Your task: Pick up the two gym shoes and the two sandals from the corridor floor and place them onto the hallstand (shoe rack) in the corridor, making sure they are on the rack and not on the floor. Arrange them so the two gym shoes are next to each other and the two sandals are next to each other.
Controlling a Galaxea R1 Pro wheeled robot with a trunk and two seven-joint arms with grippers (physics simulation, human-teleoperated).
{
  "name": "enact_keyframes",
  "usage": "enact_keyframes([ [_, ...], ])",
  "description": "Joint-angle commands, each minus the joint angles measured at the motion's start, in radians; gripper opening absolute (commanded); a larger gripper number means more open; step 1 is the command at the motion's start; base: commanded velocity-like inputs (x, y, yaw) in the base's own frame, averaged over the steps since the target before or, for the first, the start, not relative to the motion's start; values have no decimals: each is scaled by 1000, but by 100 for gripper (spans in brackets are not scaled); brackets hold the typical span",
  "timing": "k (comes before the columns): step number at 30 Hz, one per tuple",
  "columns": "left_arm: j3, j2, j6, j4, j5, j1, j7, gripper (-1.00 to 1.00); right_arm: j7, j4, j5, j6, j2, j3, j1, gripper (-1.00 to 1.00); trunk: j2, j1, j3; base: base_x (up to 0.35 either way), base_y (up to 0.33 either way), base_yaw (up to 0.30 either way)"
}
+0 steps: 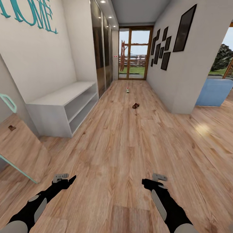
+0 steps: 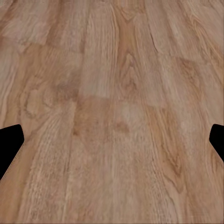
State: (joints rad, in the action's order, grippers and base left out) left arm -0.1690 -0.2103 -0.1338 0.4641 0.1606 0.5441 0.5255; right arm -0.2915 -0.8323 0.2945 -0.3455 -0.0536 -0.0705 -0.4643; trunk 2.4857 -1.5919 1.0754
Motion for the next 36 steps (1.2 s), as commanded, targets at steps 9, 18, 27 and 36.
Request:
enact_keyframes([
  [9,-3,0,0,-2,5,0,6,100,-9,139,8,231,1,-5,0,100,0,0,1,347,0,0],
  [18,-3,0,0,-2,5,0,5,100,21,171,8,255,50,-3,-1,100,0,0,1,347,0,0],
  [27,-3,0,0,-2,5,0,5,100,365,175,12,255,102,1,-1,100,0,0,1,347,0,0],
  [36,-3,0,0,-2,5,0,5,100,398,173,11,254,104,4,-1,100,0,0,1,347,0,0],
])
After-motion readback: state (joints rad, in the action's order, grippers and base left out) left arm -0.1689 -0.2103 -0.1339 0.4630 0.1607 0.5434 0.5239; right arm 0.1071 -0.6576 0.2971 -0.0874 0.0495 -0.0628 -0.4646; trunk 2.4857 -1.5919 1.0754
